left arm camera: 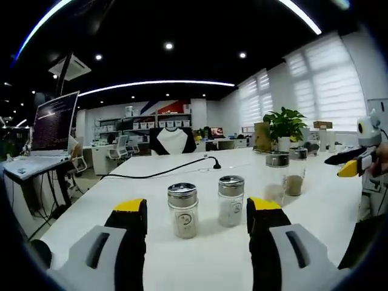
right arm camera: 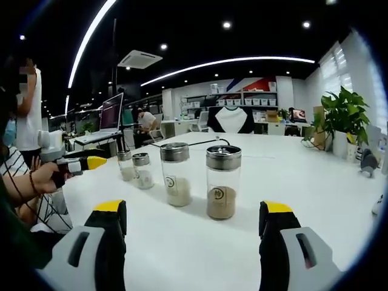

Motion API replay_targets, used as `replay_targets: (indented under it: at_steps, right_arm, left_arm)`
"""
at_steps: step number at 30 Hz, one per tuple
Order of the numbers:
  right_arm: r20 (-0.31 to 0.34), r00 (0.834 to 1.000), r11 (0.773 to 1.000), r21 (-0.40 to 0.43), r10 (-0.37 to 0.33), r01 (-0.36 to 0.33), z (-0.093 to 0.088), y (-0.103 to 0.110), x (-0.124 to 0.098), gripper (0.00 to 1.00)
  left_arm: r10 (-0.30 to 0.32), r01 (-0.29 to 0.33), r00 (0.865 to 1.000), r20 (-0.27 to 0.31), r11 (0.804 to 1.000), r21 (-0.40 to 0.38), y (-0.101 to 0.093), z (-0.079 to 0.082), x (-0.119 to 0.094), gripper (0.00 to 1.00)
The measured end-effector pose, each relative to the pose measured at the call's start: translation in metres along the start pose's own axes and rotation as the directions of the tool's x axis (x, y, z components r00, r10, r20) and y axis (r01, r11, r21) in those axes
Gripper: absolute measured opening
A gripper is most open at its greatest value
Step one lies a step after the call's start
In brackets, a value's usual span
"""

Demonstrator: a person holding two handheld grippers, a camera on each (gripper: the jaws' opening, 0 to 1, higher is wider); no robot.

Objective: Rotate the seasoning bottle until the label or dispensing opening points toward the visible target arrow and the bottle remains upright within the marked orientation range

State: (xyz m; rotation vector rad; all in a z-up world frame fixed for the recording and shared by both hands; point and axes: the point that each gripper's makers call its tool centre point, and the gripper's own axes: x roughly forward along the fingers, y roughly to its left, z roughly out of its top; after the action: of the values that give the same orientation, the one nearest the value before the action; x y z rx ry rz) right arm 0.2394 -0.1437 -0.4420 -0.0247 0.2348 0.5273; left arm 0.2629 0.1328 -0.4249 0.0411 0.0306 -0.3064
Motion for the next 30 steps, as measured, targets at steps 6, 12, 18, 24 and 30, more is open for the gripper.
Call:
replay_targets:
  at_steps: [6,12,18,24,30]
  right_arm:
    - [0.026,0.999,1.000,0.008,-0.018,0.018,-0.003,-0.002,0.000,0.92]
    - [0.066,0.998,1.000,0.009,-0.023,0.022,-0.003,-0.001,-0.002,0.91]
    - [0.098,0.995,0.999,0.000,-0.032,0.032,-0.001,-0.001,-0.002,0.94]
    - [0.098,0.994,0.999,0.003,-0.042,0.042,-0.004,-0.003,0.001,0.95]
    - [0.098,0.994,0.999,0.004,-0.044,0.044,-0.007,-0.002,-0.001,0.98]
  left_arm:
    - [-0.011,0.011,1.000,0.002,1.000,-0.005,-0.012,0.000,-0.009,0.75]
    - [-0.011,0.013,1.000,0.022,0.998,-0.069,-0.018,0.000,-0.016,0.83]
    - [-0.021,0.023,0.999,0.027,0.998,-0.055,-0.023,0.005,-0.021,0.95]
    - [-0.022,0.026,0.998,0.059,0.997,-0.066,-0.026,0.011,-0.023,1.00]
    - [-0.015,0.020,0.996,0.087,0.998,-0.061,-0.026,0.014,-0.027,1.00]
